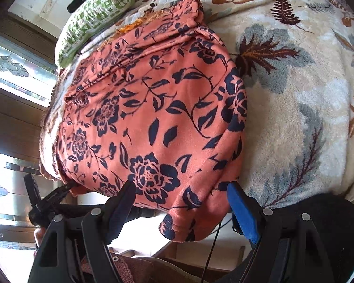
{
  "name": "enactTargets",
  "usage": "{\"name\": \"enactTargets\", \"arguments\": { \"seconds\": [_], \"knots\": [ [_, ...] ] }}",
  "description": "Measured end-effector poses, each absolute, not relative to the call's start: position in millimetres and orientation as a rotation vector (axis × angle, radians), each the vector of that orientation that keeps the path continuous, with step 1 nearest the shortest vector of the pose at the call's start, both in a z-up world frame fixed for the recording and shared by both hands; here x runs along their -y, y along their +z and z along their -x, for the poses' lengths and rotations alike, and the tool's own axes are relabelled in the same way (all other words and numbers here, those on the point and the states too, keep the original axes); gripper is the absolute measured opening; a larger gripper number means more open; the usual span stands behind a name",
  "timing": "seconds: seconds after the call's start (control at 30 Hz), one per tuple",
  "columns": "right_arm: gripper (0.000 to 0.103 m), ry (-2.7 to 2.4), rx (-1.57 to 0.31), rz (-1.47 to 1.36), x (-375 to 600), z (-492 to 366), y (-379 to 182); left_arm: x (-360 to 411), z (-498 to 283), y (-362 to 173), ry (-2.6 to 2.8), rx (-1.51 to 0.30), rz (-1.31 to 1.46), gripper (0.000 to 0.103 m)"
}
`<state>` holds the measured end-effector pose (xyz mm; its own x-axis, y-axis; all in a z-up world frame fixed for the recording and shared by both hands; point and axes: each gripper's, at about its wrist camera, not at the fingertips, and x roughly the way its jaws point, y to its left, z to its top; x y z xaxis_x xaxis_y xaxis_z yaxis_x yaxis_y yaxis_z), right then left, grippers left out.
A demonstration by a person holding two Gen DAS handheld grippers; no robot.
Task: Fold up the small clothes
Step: 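Grasp the hem of the folded top with both grippers, then lift the hem with both grippers and fold it toward the collar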
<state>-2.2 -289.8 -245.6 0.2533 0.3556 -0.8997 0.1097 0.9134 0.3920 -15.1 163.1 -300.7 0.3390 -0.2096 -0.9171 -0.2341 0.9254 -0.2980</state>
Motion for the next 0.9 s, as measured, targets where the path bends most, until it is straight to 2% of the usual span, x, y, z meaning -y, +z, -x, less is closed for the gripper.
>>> {"name": "enactTargets", "arguments": {
  "seconds": [0.13, 0.2, 0.3, 0.37, 0.4, 0.47, 0.53, 0.9],
  "knots": [
    [0.082, 0.079, -1.410, -0.350, 275, 3, -262, -163, 16, -306, -0.018, -1.244, 0.422, 0.056],
    [0.082, 0.041, -1.433, -0.352, 271, 1, -270, -157, 16, -307, -0.057, -1.250, 0.413, 0.031],
    [0.074, 0.026, -1.469, -0.392, 268, 0, -284, -151, 16, -306, -0.076, -1.243, 0.390, 0.018],
    [0.048, 0.008, -1.468, -0.332, 268, 1, -285, -149, 17, -305, -0.082, -1.238, 0.401, 0.016],
    [0.042, 0.013, -1.463, -0.325, 270, 2, -284, -150, 17, -304, -0.084, -1.235, 0.408, 0.014],
    [0.020, 0.035, -1.446, -0.348, 283, 6, -280, -151, 19, -301, -0.095, -1.226, 0.413, 0.013],
    [0.010, 0.049, -1.424, -0.369, 297, 9, -274, -153, 19, -296, -0.123, -1.220, 0.426, 0.013],
    [0.007, 0.328, -1.223, -0.690, 333, 14, -216, -171, 13, -234, -0.285, -1.144, 0.533, 0.013]
  ]
}}
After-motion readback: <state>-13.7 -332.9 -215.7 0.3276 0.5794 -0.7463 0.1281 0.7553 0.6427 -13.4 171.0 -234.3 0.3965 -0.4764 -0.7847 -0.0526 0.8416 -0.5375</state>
